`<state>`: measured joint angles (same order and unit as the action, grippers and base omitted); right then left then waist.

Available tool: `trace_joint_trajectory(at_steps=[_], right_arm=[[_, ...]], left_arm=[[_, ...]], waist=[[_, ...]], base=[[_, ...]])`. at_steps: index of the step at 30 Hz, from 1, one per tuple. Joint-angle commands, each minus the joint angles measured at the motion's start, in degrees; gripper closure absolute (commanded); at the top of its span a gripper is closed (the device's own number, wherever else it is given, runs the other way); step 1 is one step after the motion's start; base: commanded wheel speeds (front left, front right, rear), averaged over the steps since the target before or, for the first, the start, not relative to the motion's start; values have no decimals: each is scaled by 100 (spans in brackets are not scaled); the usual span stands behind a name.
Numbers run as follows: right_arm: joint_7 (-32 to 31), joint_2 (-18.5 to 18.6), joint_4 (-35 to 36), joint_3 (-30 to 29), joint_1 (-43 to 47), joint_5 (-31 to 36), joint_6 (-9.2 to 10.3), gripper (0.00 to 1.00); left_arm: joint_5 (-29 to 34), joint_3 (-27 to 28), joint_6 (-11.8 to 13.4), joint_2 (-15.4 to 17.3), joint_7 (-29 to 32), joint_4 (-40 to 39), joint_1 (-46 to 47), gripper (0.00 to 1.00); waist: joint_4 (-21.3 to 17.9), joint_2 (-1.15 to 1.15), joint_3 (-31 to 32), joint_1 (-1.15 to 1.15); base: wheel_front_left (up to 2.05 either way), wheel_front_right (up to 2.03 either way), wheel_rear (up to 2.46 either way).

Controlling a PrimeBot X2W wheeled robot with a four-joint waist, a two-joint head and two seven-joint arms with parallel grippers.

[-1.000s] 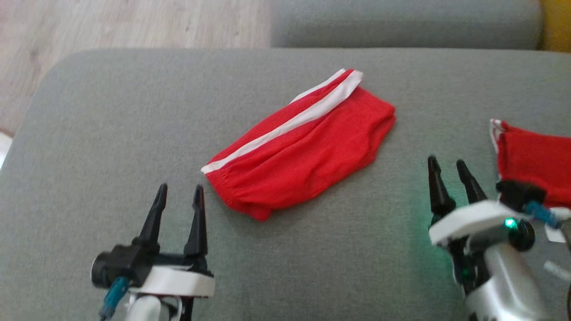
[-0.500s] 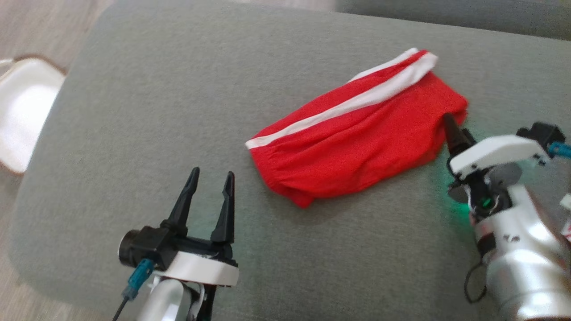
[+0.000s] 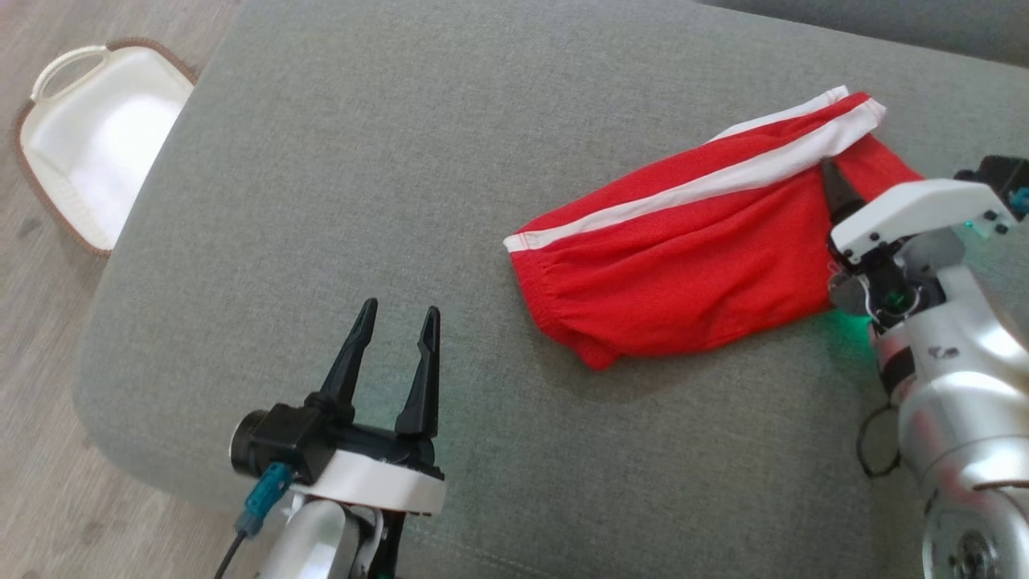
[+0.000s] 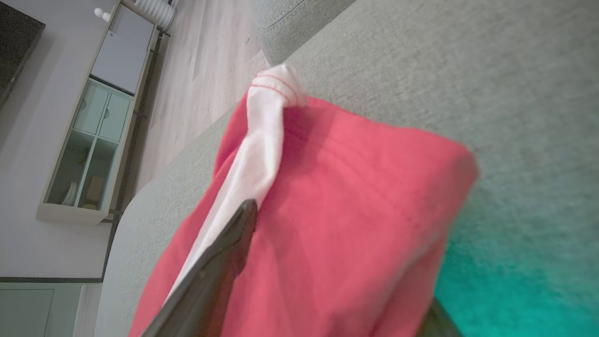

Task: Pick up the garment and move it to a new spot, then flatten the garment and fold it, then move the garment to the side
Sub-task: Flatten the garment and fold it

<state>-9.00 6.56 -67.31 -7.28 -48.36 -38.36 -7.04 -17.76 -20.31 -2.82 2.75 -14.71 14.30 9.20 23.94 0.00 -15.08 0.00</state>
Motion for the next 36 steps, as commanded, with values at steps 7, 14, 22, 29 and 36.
trace_joint_trajectory(at_steps=[7,14,22,29,36], right_arm=[[228,-139,-435,103,-111,256,-45,100],[841,-210,-352,92,-86,245,-45,100],[1221,-313,133,169,333,-104,-45,100],[1740,-354,694,224,1168,-426,-45,100],[2203,-366,1166,82,1985,-679,-45,100]], left_arm=[[-79,103,67,13,-29,-210,253,0],[-79,110,69,13,-29,-124,236,0],[0,247,38,13,-29,-87,175,0],[93,419,8,13,-29,-86,26,0],[151,545,-17,13,-29,-126,-158,0]], waist=[[80,0,-94,0],[-96,0,27,0],[-527,0,305,0],[-1066,0,671,0],[-1407,0,954,0]], base=[[0,0,0],[0,0,0],[0,0,0],[0,0,0],[0,0,0]])
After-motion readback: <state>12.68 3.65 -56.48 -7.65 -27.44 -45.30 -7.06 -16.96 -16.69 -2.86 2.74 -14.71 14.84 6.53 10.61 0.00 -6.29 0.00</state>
